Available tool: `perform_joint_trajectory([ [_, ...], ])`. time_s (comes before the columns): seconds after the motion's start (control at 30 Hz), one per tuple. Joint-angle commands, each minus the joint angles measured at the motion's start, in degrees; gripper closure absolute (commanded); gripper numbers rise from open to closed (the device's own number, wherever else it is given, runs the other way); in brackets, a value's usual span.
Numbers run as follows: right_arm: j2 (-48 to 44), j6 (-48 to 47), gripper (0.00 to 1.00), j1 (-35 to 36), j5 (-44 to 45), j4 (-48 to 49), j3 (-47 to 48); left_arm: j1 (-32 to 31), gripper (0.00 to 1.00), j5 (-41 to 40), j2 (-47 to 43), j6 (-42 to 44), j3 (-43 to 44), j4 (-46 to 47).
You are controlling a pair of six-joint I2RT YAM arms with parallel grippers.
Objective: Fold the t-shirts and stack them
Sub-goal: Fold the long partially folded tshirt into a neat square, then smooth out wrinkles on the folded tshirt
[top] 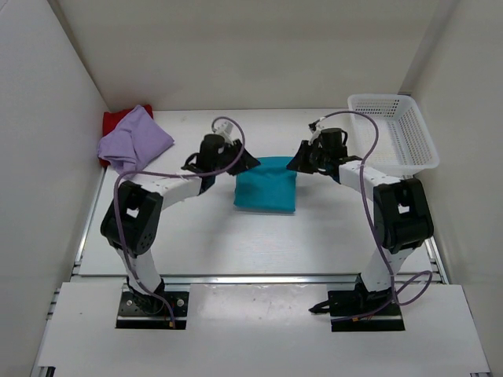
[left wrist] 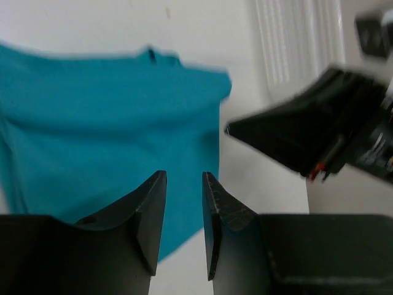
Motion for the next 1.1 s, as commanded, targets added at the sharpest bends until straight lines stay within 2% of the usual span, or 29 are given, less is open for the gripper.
perform_joint_trajectory([
  [0.0, -0.5, 1.1, 1.00, 1.4, -2.4, 6.9, -1.8, -3.0, 0.59, 0.6, -1.7, -1.0, -8.8, 6.0],
  [0.17, 8.3, 2.0, 1.00, 1.1, -8.5, 7.3, 4.4, -3.1, 0.62, 2.9, -0.5, -3.3, -16.9, 11.8],
  [0.27, 13.5, 5.4, 1.00, -1.3, -11.6, 12.2, 6.3, -3.9, 0.62, 2.9, 0.0, -3.0, -21.1, 14.6],
  [0.37, 19.0, 5.9, 1.00, -2.2, -14.1, 9.8, 10.8, -3.8, 0.63, 4.2, -0.4, -4.6, -25.0, 17.8],
  [0.47, 21.6, 4.5, 1.00, -2.9, -12.8, 6.2, 12.8, -3.3, 0.61, 4.5, -1.4, -5.5, -28.2, 20.4],
  [0.6, 22.4, 5.5, 1.00, -4.0, -15.3, 7.9, 12.5, -2.7, 0.60, 6.6, -3.5, -7.9, -28.8, 22.8],
  [0.7, 19.3, 3.1, 1.00, -3.6, -15.4, 4.6, 15.0, -3.3, 0.59, 5.8, -6.3, -7.6, -25.1, 20.0],
  [0.83, 10.8, 1.0, 1.00, -3.3, -9.5, 2.3, 12.5, -3.2, 0.59, 5.4, -7.4, -9.0, -19.3, 18.3],
  [1.0, 0.1, 1.5, 1.00, -1.6, -6.9, 5.1, 4.2, -0.8, 0.61, 4.4, 0.2, -9.5, -11.4, 17.7],
  [1.07, -1.8, 2.7, 1.00, -0.6, -7.8, 7.9, -2.4, 0.5, 0.62, 7.0, 4.5, -10.5, -8.2, 17.4],
])
